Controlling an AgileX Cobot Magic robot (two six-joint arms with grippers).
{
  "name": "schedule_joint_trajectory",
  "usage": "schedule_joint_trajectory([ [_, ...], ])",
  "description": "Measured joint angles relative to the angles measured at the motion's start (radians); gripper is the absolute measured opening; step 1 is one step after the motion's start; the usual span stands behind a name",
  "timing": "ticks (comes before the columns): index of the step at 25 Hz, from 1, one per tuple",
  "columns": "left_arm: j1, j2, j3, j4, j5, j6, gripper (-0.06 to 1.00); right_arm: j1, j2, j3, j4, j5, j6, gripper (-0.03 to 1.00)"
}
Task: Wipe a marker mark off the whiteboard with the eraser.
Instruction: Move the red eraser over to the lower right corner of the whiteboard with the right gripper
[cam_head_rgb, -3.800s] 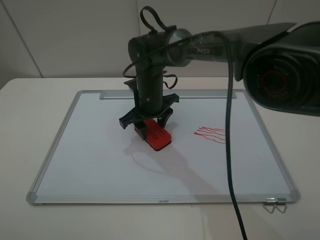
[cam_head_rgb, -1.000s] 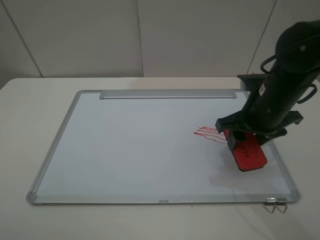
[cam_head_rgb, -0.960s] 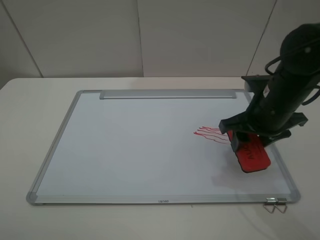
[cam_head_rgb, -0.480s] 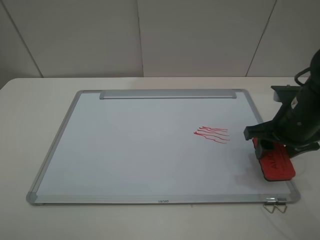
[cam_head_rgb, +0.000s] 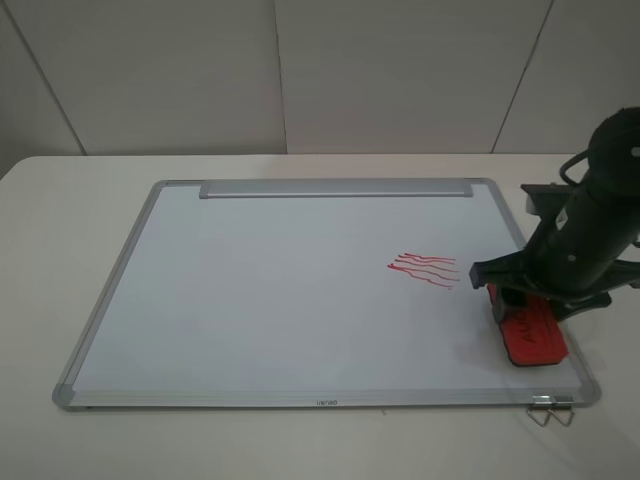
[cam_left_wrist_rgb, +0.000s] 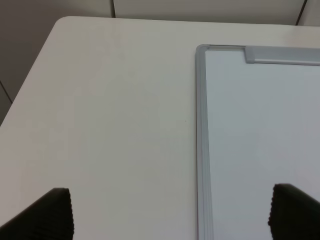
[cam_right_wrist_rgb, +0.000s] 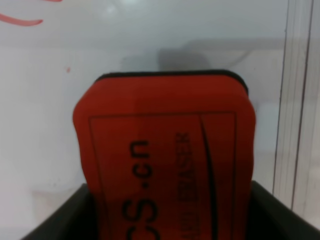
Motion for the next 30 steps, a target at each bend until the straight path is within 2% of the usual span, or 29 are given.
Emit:
schedule_joint_trajectory([
  [9,0.000,0.000,0.000,0.000,0.000,0.000,0.78,0.036,0.020,0.000,0.047,-0.041,0.000,0.49],
  [27,0.000,0.000,0.000,0.000,0.000,0.000,0.78,0.036,0.022,0.057,0.049,-0.080,0.000,0.49],
  [30,0.000,0.000,0.000,0.000,0.000,0.000,0.78,0.050,0.022,0.057,0.049,-0.085,0.002,0.58],
])
